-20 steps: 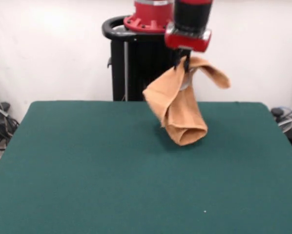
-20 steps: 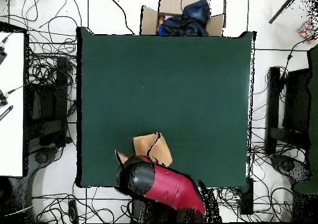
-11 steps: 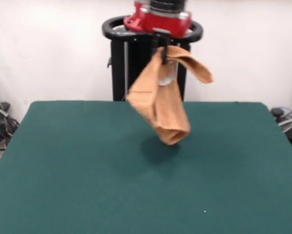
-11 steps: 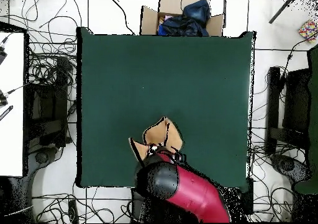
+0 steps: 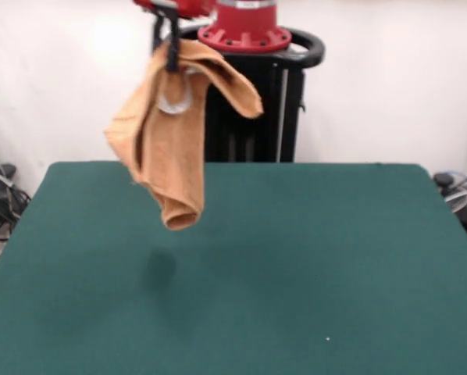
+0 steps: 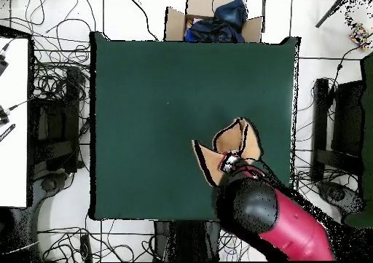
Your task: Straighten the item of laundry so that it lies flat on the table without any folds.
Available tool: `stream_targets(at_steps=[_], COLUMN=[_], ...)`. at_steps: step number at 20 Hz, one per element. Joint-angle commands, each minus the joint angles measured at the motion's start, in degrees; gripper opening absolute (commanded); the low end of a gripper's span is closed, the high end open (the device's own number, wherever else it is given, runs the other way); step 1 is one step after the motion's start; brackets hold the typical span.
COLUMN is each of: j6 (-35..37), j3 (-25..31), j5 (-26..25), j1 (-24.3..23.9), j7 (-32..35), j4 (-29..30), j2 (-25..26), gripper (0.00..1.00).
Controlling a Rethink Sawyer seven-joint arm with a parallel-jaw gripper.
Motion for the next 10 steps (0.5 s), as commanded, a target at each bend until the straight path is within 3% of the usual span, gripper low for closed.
stream_targets(at_steps=[1,3,8,10], j6=[12.15,10.74,-6.79,-10.49], j3=[6.16,7.64,13.44,15.16], j5=[-3.52,-4.12,-6.75,-7.93], j1=[-5.32,-6.65,-8.58,-10.05], j7=[-10.85,-11.31,-5.91,-4.63], j4=[-5.45,-4.50,5.20,7.46], j2=[-2.12,-2.01,3.53,5.17], gripper=[0.00,0.00,0.00,0.00])
